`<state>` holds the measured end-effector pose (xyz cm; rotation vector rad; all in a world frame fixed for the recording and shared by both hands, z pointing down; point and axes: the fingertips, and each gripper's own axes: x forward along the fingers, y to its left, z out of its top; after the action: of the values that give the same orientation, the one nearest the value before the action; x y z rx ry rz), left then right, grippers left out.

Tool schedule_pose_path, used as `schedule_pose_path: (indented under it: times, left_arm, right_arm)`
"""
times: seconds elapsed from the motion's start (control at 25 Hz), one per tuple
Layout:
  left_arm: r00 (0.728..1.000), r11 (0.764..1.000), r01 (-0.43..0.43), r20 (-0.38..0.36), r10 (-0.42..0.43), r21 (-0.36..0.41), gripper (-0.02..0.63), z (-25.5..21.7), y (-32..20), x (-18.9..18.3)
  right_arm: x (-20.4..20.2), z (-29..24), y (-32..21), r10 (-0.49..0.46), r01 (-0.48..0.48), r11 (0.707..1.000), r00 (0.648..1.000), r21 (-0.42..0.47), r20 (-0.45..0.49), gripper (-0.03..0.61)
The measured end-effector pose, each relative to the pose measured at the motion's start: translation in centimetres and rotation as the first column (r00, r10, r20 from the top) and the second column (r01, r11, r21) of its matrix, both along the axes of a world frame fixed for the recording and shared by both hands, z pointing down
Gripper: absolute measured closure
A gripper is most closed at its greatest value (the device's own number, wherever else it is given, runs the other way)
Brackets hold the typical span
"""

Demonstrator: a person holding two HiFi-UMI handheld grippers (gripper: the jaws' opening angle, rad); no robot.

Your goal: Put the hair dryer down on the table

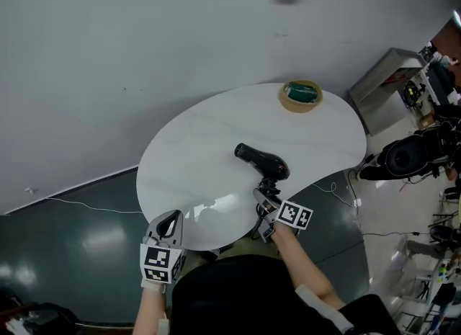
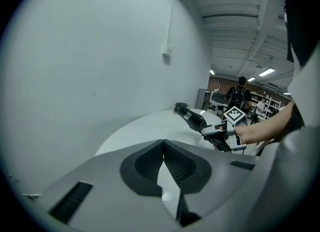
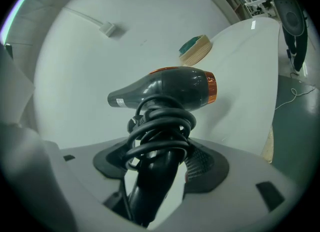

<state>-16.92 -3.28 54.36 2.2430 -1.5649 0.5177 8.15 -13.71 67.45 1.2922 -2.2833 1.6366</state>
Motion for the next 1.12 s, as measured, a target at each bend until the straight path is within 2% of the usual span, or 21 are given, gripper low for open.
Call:
schedule_pose_path:
  times: [0.28, 0.8, 1.12]
  left_arm:
    - [0.995, 0.995, 0.096, 0.026, -0.096, -0.034, 0.604, 0.4, -1.7, -0.2]
    - [0.967, 0.965, 0.249, 0.072, -0.243, -0.083, 0.604, 1.3, -4.1, 1.9]
    - [0.945, 0.942, 0.321, 0.094, -0.312, -0.094, 0.604, 1.6, -4.2, 3.0]
  right_arm:
    - [0.0, 2.2, -4.8, -0.053, 0.051, 0.998, 0.998, -0.047, -0.034, 0.267]
    - [-0.6, 4.7, -14.3, -0.17, 0.163, 0.982, 0.983, -0.1, -0.073, 0.267]
    - [-1.5, 5.6, -19.0, -0.235, 0.227, 0.971, 0.961, -0.074, -0.145, 0.265]
